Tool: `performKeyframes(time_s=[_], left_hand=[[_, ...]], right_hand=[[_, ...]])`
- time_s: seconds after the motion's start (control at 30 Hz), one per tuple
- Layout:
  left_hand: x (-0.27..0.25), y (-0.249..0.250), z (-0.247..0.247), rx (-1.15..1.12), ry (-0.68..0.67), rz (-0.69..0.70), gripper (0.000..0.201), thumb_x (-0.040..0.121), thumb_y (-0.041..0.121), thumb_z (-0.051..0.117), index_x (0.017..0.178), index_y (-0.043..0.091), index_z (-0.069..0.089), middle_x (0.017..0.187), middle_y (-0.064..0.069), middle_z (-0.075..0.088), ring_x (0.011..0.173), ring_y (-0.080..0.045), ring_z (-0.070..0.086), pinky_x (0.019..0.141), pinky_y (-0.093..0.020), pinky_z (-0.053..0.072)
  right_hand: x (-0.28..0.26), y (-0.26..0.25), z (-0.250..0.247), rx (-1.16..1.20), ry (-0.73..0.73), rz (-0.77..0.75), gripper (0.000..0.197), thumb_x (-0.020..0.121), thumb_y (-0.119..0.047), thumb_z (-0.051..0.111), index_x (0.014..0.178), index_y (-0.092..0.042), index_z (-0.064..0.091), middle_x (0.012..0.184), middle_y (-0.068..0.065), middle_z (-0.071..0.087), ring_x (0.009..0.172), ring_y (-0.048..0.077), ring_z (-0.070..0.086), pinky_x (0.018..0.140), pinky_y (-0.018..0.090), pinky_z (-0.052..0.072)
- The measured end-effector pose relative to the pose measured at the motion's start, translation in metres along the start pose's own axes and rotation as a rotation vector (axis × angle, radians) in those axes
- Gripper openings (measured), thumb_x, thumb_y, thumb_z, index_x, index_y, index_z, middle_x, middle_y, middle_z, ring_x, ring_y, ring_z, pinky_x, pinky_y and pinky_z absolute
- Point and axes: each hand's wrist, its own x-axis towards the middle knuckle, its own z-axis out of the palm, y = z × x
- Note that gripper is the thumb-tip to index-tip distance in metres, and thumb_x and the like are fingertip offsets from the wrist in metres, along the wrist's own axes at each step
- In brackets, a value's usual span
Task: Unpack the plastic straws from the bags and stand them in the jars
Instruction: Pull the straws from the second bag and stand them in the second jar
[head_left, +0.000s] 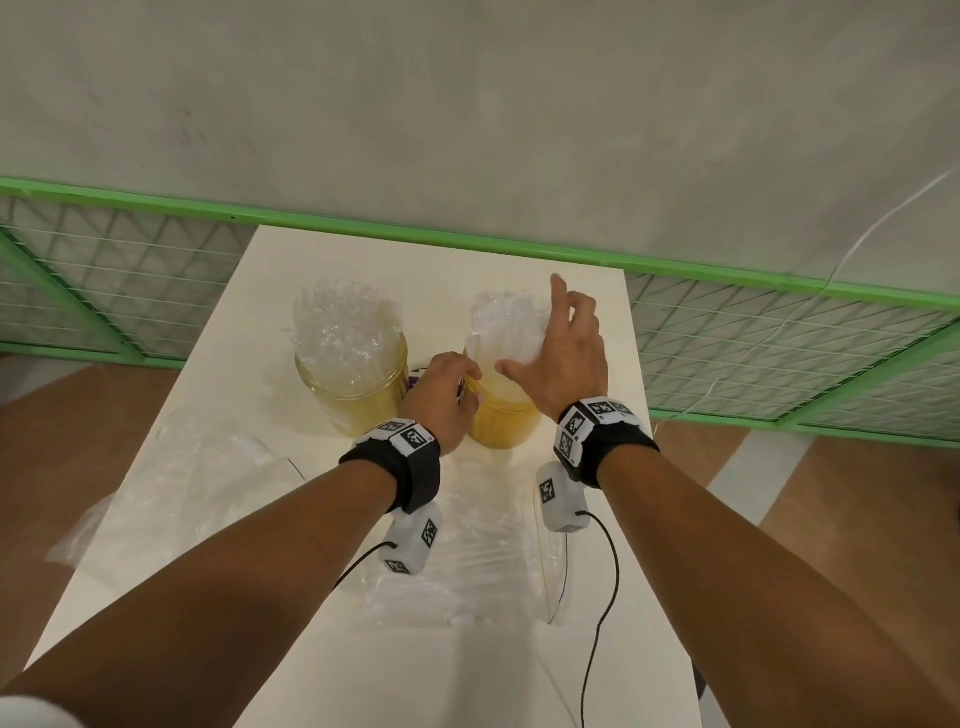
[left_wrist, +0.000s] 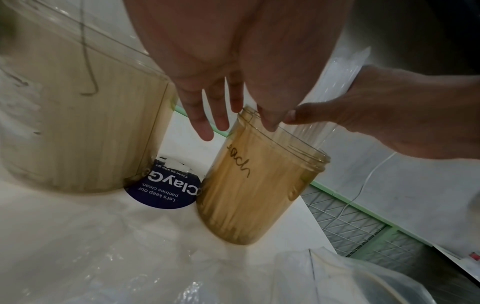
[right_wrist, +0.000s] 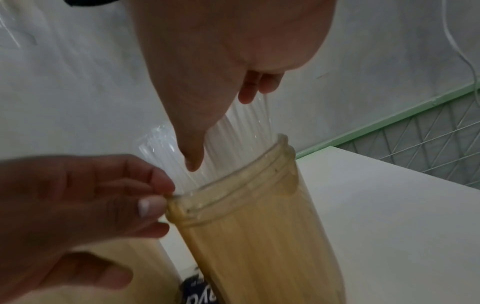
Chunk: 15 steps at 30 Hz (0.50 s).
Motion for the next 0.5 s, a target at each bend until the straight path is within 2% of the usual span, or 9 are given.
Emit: performKeyframes(time_s=[0.1,0.2,0.3,0.37,0.4,0.5], left_hand=[[0.002,-0.001,0.000,0.021,-0.001,0.015,0.019,0.093,0.021,0.064,0.111,0.024,0.058,0.132,0.005,0.048,0.098,-0.016,0.060,0.089,-0.036,0.053],[0.004,-0.003,0.003,0.112,0.003,0.042,0.019,0.093,0.022,0.063,0.111,0.023,0.058,0.136,0.002,0.045,0.109,-0.024,0.054,0.088,-0.039,0.051],[0.005,-0.005,0.003,0.173,0.000,0.071,0.019,0.093,0.024,0.062,0.110,0.022,0.057,0.133,0.000,0.047,0.110,-0.028,0.052,0.088,-0.044,0.050],[0.004,-0.003,0.002,0.218,-0.003,0.093,0.019,0.093,0.025,0.060,0.112,0.021,0.056,0.130,-0.001,0.048,0.110,-0.028,0.051,0.088,-0.047,0.049],[0.004,-0.001,0.001,0.246,-0.004,0.111,0.020,0.094,0.025,0.058,0.113,0.019,0.056,0.128,0.000,0.048,0.109,-0.027,0.050,0.088,-0.047,0.048],[0.003,0.007,-0.002,0.353,0.013,0.146,0.027,0.095,0.021,0.051,0.122,0.014,0.053,0.125,-0.001,0.048,0.114,-0.025,0.049,0.092,-0.044,0.043]], right_hand=[[0.007,-0.003,-0.006,0.004,0.065,-0.030,0.129,0.063,-0.056,0.090,0.160,-0.020,0.013,0.154,0.010,0.034,0.129,0.032,0.046,0.104,0.045,0.044],[0.011,-0.004,-0.006,0.015,0.082,-0.069,0.119,0.072,-0.052,0.086,0.162,-0.021,0.013,0.160,0.008,0.030,0.140,0.030,0.037,0.111,0.046,0.035],[0.010,0.000,0.006,-0.151,-0.119,-0.242,0.086,0.095,-0.046,0.063,0.162,-0.019,0.016,0.167,0.003,0.022,0.155,0.026,0.016,0.124,0.049,0.017],[0.008,0.004,0.015,-0.242,-0.247,-0.276,0.075,0.102,-0.048,0.047,0.162,-0.016,0.014,0.169,0.002,0.017,0.157,0.026,0.007,0.126,0.050,0.006],[0.008,0.004,0.017,-0.233,-0.250,-0.267,0.075,0.102,-0.050,0.043,0.162,-0.015,0.014,0.169,0.003,0.016,0.157,0.026,0.007,0.126,0.051,0.005],[0.012,-0.007,0.014,-0.115,-0.117,-0.298,0.073,0.102,-0.054,0.038,0.162,-0.018,0.018,0.169,0.005,0.017,0.156,0.026,0.013,0.124,0.052,0.008]])
